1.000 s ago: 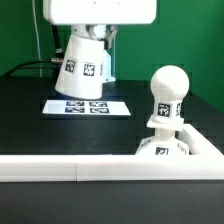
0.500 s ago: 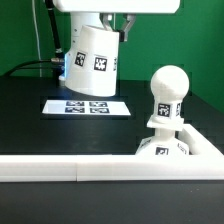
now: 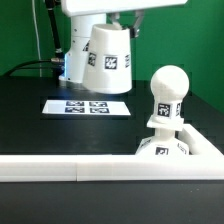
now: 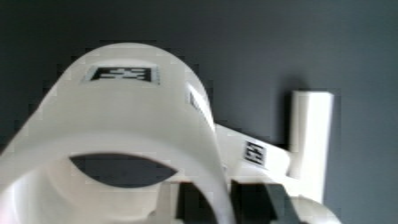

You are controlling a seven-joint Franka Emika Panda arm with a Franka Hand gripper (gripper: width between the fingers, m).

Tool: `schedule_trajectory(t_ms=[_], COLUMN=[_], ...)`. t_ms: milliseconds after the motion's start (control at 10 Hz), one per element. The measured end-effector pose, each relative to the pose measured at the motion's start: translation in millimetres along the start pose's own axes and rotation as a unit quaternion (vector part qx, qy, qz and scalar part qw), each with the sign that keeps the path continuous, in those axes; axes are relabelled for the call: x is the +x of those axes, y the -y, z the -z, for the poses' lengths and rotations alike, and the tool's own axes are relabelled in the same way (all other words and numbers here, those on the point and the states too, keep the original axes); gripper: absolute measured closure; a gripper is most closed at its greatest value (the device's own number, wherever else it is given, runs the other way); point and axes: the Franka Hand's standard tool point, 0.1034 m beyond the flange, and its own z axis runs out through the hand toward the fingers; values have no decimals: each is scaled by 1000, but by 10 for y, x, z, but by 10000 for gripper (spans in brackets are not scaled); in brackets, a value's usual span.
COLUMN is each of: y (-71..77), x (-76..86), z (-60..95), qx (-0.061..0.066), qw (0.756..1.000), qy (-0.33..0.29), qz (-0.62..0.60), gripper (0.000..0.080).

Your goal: Assemble lamp

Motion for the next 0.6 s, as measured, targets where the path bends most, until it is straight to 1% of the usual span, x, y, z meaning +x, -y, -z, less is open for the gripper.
schedule_trajectory(t_ms=[100, 200, 300, 500, 600], y=[67, 149, 200, 379, 439], x=[85, 138, 183, 235, 274], z=[86, 210, 314, 606, 695], qx=[2, 18, 18, 8, 9], qw=[1000, 1000, 999, 1000, 1000], qy=[-3, -2, -4, 8, 7], qz=[-2, -19, -26, -7, -6], gripper=[754, 754, 754, 754, 754])
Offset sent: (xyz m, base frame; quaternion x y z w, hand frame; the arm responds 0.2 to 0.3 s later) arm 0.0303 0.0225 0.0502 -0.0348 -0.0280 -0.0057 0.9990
